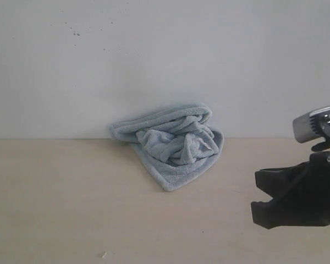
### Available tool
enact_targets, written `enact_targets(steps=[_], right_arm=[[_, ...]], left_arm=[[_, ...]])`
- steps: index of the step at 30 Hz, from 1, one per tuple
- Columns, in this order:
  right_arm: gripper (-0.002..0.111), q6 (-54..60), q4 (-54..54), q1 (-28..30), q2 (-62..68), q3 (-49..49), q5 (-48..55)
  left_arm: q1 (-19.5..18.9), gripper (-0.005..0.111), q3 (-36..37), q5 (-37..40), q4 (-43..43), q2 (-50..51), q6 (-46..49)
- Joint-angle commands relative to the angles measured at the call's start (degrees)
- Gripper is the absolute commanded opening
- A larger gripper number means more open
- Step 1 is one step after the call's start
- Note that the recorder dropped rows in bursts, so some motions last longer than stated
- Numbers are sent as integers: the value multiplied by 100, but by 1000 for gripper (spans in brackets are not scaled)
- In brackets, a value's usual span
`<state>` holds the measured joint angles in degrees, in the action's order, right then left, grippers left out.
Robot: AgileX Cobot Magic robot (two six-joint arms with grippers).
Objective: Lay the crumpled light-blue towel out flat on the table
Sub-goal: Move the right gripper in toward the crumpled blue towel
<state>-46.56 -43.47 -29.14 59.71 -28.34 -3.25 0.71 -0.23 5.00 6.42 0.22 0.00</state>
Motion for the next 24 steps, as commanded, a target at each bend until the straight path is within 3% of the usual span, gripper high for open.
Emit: enact_targets(steps=[1, 12, 20, 24], right_arm=[[0, -44, -31, -11, 11, -32, -395], [0, -119, -331, -11, -775, -32, -3570], [0, -980, -317, -11, -1442, -32, -4535], [0, -1511, -555, -11, -1690, -32, -4194]], left_arm=[[-11, 4, 23, -69, 9, -22, -40], [-11, 4, 23, -69, 9, -22, -40], [-11, 4, 23, -69, 9, -22, -40], [-11, 4, 23, -69, 9, -22, -40]])
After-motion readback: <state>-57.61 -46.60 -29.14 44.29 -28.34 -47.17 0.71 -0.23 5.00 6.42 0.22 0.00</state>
